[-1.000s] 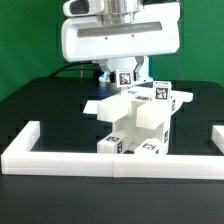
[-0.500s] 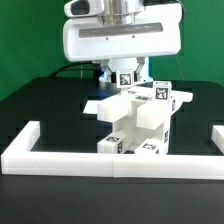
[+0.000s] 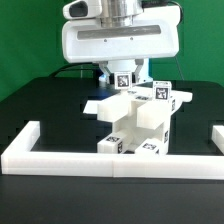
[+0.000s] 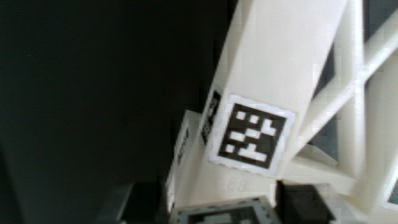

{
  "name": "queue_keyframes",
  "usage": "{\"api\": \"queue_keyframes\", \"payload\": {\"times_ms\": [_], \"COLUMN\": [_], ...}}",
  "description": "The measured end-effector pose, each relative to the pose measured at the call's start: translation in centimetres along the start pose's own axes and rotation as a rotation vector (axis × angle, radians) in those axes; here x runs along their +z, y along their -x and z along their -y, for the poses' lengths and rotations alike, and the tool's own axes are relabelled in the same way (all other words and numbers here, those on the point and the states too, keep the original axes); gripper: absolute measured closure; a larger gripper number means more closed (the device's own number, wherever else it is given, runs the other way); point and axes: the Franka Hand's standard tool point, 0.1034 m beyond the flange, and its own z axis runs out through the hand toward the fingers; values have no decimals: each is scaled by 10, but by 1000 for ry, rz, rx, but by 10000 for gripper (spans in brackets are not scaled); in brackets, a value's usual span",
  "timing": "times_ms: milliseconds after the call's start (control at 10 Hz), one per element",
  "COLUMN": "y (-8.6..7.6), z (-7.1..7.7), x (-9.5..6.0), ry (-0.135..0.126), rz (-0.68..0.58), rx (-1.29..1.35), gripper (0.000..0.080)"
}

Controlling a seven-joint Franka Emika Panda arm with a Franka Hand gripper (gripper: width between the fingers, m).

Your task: Assemble chair

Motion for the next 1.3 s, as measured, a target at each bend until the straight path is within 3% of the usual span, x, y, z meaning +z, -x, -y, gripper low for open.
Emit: {"api": "queue_keyframes", "payload": {"times_ms": [1200,1300], "y": [1,1], "z": [-4,-4], "x": [6,6], "ry": [7,7], "rz": [7,7], "rx": [4,4], "gripper": [507,307]}}
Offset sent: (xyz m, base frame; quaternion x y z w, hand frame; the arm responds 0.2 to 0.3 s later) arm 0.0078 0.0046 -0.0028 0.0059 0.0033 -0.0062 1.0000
